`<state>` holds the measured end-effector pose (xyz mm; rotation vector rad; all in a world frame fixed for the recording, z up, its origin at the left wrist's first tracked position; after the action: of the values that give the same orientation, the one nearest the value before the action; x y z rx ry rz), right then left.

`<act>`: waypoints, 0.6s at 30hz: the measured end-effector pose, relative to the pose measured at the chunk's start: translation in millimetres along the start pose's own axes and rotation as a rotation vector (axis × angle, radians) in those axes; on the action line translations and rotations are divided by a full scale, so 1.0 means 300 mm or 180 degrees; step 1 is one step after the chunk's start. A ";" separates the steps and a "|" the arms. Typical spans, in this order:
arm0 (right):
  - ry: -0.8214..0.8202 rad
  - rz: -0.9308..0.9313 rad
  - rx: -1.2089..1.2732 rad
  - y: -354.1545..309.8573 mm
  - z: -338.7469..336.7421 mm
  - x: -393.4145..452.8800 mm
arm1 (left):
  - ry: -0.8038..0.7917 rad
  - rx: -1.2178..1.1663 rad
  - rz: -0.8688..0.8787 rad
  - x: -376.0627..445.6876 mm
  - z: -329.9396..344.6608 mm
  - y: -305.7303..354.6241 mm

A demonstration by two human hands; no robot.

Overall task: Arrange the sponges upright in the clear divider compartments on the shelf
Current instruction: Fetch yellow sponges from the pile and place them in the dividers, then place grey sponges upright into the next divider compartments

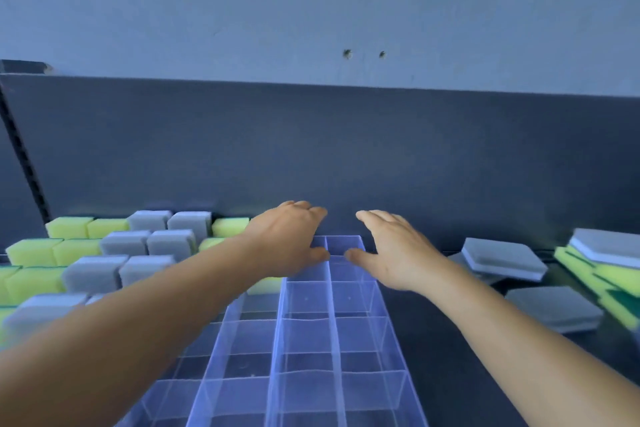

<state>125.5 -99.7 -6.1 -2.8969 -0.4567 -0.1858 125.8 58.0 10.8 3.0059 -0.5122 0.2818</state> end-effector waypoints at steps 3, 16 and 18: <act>0.0007 0.0141 -0.0027 0.110 -0.018 -0.047 | -0.0047 -0.0068 0.0163 0.049 0.027 0.119; -0.0162 0.0800 -0.0152 0.599 -0.066 -0.145 | -0.0436 -0.0228 0.0474 0.254 0.214 0.543; -0.0248 0.0892 -0.0116 0.656 -0.064 -0.143 | -0.0511 -0.0223 0.0441 0.288 0.248 0.585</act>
<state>145.5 -299.7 -29.4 -2.9701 -0.0563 -0.0380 159.3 -143.0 -37.0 2.9442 -0.7298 0.0295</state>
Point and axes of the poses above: each hand's wrist, its own x-axis towards the middle knuckle, its own z-axis out of the palm, y = z × x, the point moved 3 cm from there along x, towards the middle knuckle, and after that the axes turned 4 degrees about -x, right-handed, at the moved point
